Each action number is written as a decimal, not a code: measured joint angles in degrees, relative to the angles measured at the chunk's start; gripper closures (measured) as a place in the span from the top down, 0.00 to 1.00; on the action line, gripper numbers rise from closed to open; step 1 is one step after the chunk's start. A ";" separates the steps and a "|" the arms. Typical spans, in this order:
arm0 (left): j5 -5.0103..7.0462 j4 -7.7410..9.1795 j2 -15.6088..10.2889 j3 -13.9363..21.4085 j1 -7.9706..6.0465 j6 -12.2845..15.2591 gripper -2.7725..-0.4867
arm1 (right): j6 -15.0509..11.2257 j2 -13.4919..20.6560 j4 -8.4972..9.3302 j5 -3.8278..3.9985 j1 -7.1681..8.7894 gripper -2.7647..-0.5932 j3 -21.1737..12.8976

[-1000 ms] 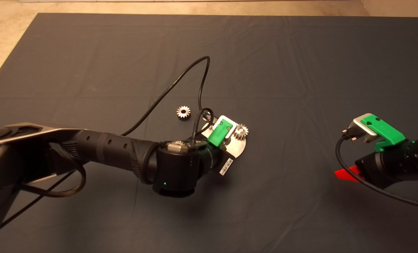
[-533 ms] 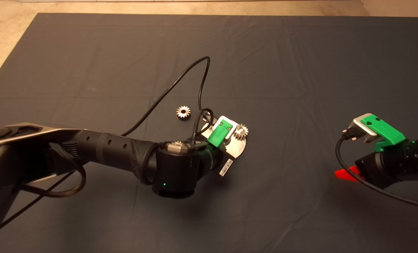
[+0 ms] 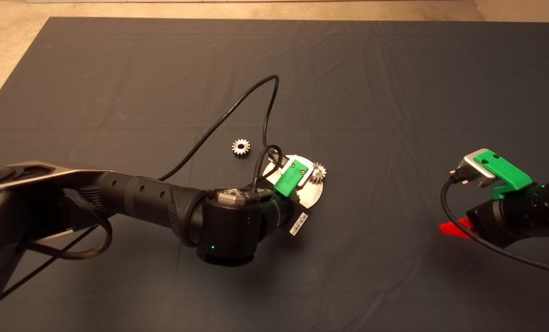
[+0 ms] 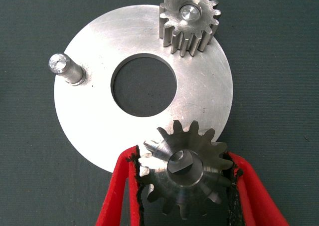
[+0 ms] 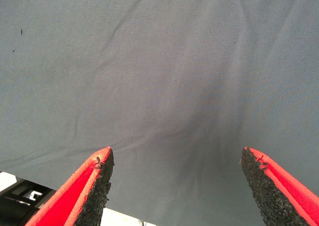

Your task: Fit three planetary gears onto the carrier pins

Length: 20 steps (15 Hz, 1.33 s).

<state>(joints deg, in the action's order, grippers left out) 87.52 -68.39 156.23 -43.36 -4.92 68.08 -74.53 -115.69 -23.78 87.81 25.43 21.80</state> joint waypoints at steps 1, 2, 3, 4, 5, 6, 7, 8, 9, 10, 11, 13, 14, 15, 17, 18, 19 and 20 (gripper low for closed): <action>0.02 0.01 -0.11 -0.01 0.02 0.00 0.09 | 0.00 0.00 0.01 0.00 0.00 0.60 0.00; 0.04 -0.02 -0.22 -0.02 0.02 0.00 0.09 | 0.00 0.00 0.00 -0.02 0.00 0.60 0.00; 0.09 -0.02 -0.23 -0.02 0.09 0.00 0.09 | 0.00 0.00 0.02 0.00 0.00 0.60 0.00; 0.11 -0.07 -0.23 -0.02 0.30 0.00 0.09 | 0.00 0.00 0.02 -0.05 0.01 0.60 0.00; 0.09 -0.04 -0.23 -0.03 0.50 0.00 0.09 | 0.00 0.00 0.02 -0.02 0.01 0.60 0.00; 0.11 -0.04 -0.23 -0.13 0.52 0.00 0.09 | 0.00 0.00 0.09 -0.02 0.12 0.60 0.00; 0.09 -0.04 -0.23 -0.36 0.50 0.00 0.09 | 0.00 0.00 0.09 -0.02 0.15 0.60 0.00; 0.11 -0.07 -0.23 -0.60 0.50 0.00 0.09 | 0.00 0.00 0.13 -0.05 0.15 0.60 0.00; 0.11 -0.09 -0.23 -0.65 0.50 0.00 0.09 | 0.00 0.00 0.13 -0.03 0.15 0.60 0.00; 0.11 -0.10 -0.23 -0.65 0.52 0.00 0.09 | 0.00 0.00 0.20 -0.02 0.15 0.60 0.00; 0.11 -0.21 -0.23 -0.65 0.63 0.00 0.09 | -0.02 0.00 0.22 -0.03 0.15 0.60 0.00; 0.09 -0.21 -0.22 -0.67 0.63 0.00 0.09 | 0.00 0.00 0.24 -0.02 0.15 0.60 0.00; 0.09 -0.21 -0.22 -0.67 0.63 0.00 0.09 | 0.00 0.00 0.24 -0.02 0.15 0.60 0.00; 0.09 -0.21 -0.22 -0.67 0.63 0.00 0.09 | 0.00 0.00 0.24 -0.05 0.15 0.60 0.00; 0.11 -0.21 -0.17 -0.67 0.63 0.19 0.09 | -0.01 0.00 0.26 -0.02 0.15 0.60 0.00; 0.09 -0.23 -0.17 -0.67 0.63 0.41 0.09 | 0.00 0.00 0.26 -0.02 0.15 0.60 0.00; -0.07 -0.21 -0.17 -0.67 0.63 0.51 0.09 | -0.01 0.00 0.26 -0.02 0.15 0.60 0.00; -0.12 -0.21 -0.04 -0.74 0.66 0.51 0.09 | 0.00 0.00 0.26 -0.02 0.15 0.60 0.00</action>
<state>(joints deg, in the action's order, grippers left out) 87.39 -68.61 156.20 -44.09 -4.27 68.60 -74.53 -115.69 -23.53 87.78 25.58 21.80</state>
